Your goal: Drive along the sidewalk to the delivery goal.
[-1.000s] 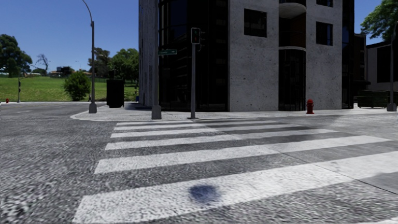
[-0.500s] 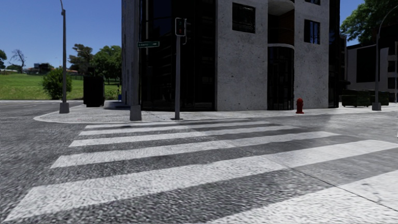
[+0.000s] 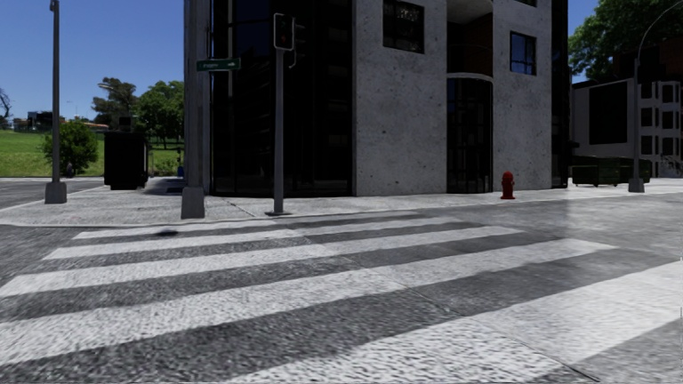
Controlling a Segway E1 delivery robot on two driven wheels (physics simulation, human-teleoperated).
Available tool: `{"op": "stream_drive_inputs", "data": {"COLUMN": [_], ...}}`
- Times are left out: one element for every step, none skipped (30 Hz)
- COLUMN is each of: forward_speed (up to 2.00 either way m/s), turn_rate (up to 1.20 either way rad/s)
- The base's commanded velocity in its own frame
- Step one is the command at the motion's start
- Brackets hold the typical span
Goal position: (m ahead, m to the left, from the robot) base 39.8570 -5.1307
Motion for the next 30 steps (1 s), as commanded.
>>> {"op": "stream_drive_inputs", "data": {"forward_speed": [2.00, 2.00, 2.00, 2.00, 2.00, 2.00, 2.00, 2.00, 2.00, 2.00, 2.00, 2.00, 2.00, 2.00, 2.00, 2.00, 2.00, 2.00, 2.00, 2.00, 2.00, 2.00, 2.00, 2.00, 2.00, 2.00, 2.00, 2.00, 2.00, 2.00], "turn_rate": [0.00, 0.00, 0.00, 0.00, 0.00, 0.00, 0.00, 0.00, 0.00, 0.00, 0.00, 0.00, 0.00, 0.00, 0.00, 0.00, 0.00, 0.00, 0.00, 0.00, 0.00, 0.00, 0.00, 0.00, 0.00, 0.00, 0.00, 0.00, 0.00, 0.00]}}
